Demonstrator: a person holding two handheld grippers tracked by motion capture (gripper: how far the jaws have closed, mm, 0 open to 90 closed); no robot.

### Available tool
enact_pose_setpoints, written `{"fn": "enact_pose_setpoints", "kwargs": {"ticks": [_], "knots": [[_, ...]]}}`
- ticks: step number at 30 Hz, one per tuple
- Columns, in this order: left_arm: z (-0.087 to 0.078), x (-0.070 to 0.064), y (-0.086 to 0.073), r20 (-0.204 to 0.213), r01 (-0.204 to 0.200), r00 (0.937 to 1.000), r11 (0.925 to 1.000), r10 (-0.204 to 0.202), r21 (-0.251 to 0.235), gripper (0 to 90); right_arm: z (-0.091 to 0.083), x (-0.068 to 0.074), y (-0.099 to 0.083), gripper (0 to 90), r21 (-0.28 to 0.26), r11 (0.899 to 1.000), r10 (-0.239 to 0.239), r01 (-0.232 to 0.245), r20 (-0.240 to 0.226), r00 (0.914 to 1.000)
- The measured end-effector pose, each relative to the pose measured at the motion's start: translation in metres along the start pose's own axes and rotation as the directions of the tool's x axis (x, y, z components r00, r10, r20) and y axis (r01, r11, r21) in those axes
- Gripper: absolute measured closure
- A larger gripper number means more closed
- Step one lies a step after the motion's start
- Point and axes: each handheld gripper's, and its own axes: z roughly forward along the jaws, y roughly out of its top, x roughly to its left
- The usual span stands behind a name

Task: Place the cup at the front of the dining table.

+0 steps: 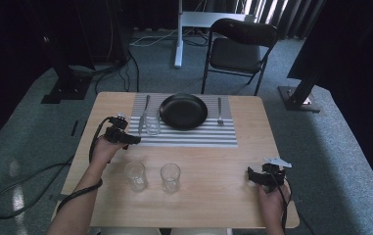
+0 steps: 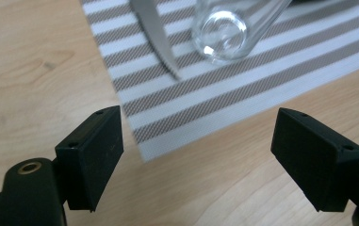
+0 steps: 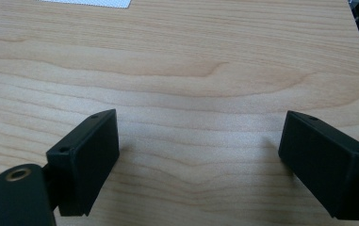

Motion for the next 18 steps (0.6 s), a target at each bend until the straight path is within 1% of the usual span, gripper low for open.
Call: {"fn": "enact_pose_setpoints", "kwargs": {"ticks": [1, 2, 5, 6, 8, 10, 11, 12, 13, 16, 18], "knots": [[0.0, 0.001, -0.002, 0.005, 0.01, 0.9999, 0.9999, -0.01, 0.001, 18.0, 0.0, 0.0, 0.0, 12.2, 0.0, 1.0, 0.0, 0.0, 0.0, 1.0], [-0.001, 0.003, -0.004, 0.007, 0.012, 0.9999, 0.9999, -0.012, -0.004, 18.0, 0.0, 0.0, 0.0, 12.2, 0.0, 1.0, 0.0, 0.0, 0.0, 1.0], [-0.002, 0.004, -0.009, 0.001, 0.012, 0.9999, 0.9999, -0.012, 0.0, 18.0, 0.0, 0.0, 0.0, 12.2, 0.0, 1.0, 0.0, 0.0, 0.0, 1.0], [-0.003, 0.006, -0.013, 0.005, 0.023, 0.9997, 0.9997, -0.023, -0.005, 18.0, 0.0, 0.0, 0.0, 12.2, 0.0, 1.0, 0.0, 0.0, 0.0, 1.0], [-0.005, 0.007, -0.017, 0.005, 0.026, 0.9997, 0.9996, -0.026, -0.006, 18.0, 0.0, 0.0, 0.0, 12.2, 0.0, 1.0, 0.0, 0.0, 0.0, 1.0], [-0.007, 0.009, -0.021, 0.014, 0.035, 0.9993, 0.9992, -0.035, -0.017, 18.0, 0.0, 0.0, 0.0, 12.2, 0.0, 1.0, 0.0, 0.0, 0.0, 1.0], [-0.007, 0.009, -0.021, 0.014, 0.035, 0.9993, 0.9992, -0.035, -0.017, 18.0, 0.0, 0.0, 0.0, 12.2, 0.0, 1.0, 0.0, 0.0, 0.0, 1.0], [-0.01, 0.01, -0.025, 0.008, 0.035, 0.9994, 0.9991, -0.035, -0.023, 18.0, 0.0, 0.0, 0.0, 12.2, 0.0, 1.0, 0.001, -0.001, 0.0, 1.0], [-0.011, 0.011, -0.027, 0.012, 0.037, 0.9992, 0.999, -0.037, -0.025, 18.0, 0.0, 0.0, 0.0, 12.2, 0.0, 1.0, 0.0, 0.0, 0.0, 1.0], [-0.014, 0.014, -0.033, -0.001, 0.038, 0.9993, 0.9989, -0.038, -0.028, 18.1, 0.0, 0.0, 0.0, 12.2, 0.0, 1.0, 0.0, 0.0, 0.0, 1.0], [-0.017, 0.016, -0.037, 0.0, 0.047, 0.9989, 0.9985, -0.047, -0.029, 18.0, 0.0, 0.0, 0.0, 12.2, 0.0, 1.0, 0.001, -0.001, 0.0, 1.0]]}}
